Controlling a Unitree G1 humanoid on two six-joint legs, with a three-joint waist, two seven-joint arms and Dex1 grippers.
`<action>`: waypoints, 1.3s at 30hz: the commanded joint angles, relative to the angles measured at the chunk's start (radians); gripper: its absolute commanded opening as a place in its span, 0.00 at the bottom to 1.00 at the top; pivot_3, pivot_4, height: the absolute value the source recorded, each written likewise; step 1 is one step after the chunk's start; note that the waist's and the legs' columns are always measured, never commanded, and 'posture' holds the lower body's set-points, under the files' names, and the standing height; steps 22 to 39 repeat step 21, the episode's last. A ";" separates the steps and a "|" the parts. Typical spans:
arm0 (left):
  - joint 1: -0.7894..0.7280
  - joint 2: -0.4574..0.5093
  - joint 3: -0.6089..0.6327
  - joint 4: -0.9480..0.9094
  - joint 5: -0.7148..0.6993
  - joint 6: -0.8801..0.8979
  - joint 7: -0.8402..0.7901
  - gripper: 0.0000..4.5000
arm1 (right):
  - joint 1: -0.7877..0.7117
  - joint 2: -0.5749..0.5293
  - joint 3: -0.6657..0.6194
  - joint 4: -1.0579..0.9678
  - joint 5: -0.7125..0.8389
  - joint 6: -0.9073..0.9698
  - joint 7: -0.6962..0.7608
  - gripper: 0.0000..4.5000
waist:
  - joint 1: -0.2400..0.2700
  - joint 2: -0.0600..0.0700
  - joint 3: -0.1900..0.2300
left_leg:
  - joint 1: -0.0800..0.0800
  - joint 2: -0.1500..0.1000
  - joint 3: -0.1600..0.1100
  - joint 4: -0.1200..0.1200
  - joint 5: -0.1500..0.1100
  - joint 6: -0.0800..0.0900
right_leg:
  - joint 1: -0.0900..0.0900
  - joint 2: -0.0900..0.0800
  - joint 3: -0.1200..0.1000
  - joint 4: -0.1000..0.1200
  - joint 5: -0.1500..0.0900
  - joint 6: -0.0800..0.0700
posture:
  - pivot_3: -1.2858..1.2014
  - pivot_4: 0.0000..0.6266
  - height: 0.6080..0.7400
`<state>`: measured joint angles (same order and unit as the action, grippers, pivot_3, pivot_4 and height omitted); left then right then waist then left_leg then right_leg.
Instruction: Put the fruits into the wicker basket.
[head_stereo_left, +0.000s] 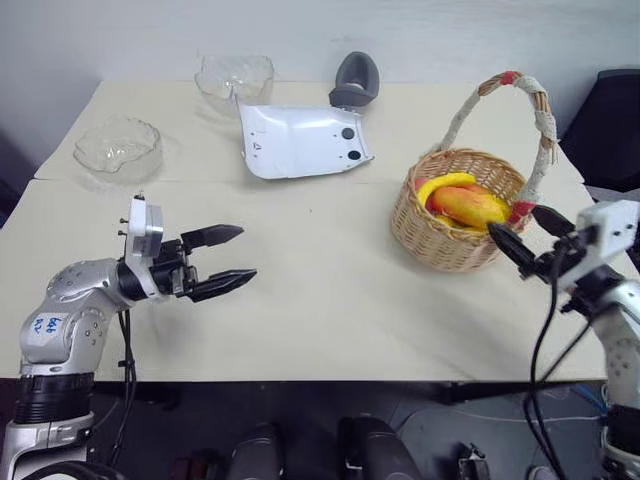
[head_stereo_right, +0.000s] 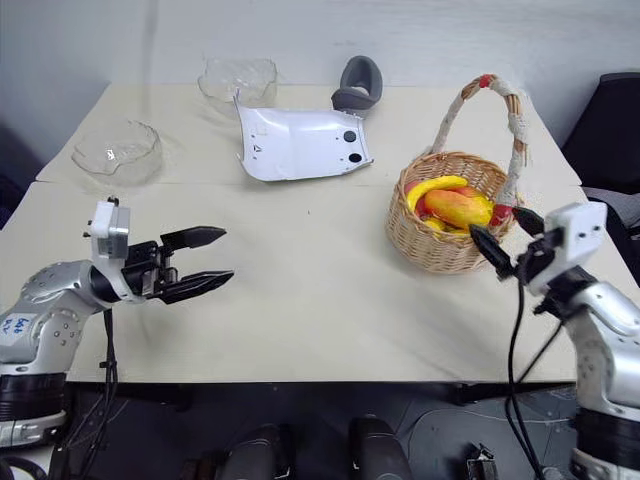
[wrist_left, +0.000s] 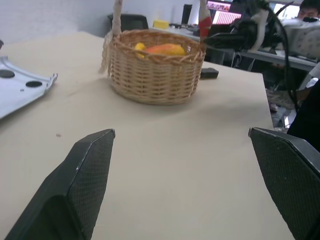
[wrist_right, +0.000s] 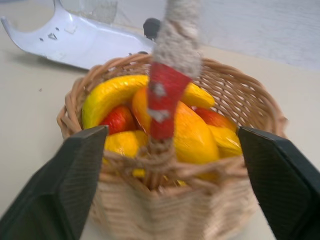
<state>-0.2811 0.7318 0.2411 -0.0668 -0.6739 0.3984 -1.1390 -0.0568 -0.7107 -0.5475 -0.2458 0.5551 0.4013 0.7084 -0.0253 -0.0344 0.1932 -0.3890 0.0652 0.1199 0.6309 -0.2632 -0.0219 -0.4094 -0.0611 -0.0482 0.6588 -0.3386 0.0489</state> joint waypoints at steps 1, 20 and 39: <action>0.051 0.026 0.042 0.002 0.073 -0.115 -0.011 1.00 | 0.104 -0.037 -0.126 -0.067 0.054 -0.068 0.132 1.00 | 0.000 0.000 0.000 | 0.001 0.000 0.000 0.000 -0.001 0.002 | 0.001 0.000 0.000 0.000 0.000 0.000 | 0.52 0.24 1.00; 0.475 -0.049 0.123 -0.048 0.343 -0.534 0.205 1.00 | -0.087 0.125 0.451 0.361 -0.272 -0.759 0.499 1.00 | -0.002 0.000 -0.001 | 0.003 0.000 0.000 0.001 -0.002 0.004 | 0.002 -0.001 0.000 0.000 0.001 0.000 | 0.52 0.24 1.00; 0.480 -0.055 0.130 -0.059 0.338 -0.528 0.219 1.00 | -0.093 0.127 0.457 0.374 -0.272 -0.769 0.495 1.00 | -0.002 0.000 -0.001 | 0.003 0.000 0.000 0.001 -0.003 0.004 | 0.002 -0.001 0.000 0.000 0.001 0.000 | 0.52 0.24 1.00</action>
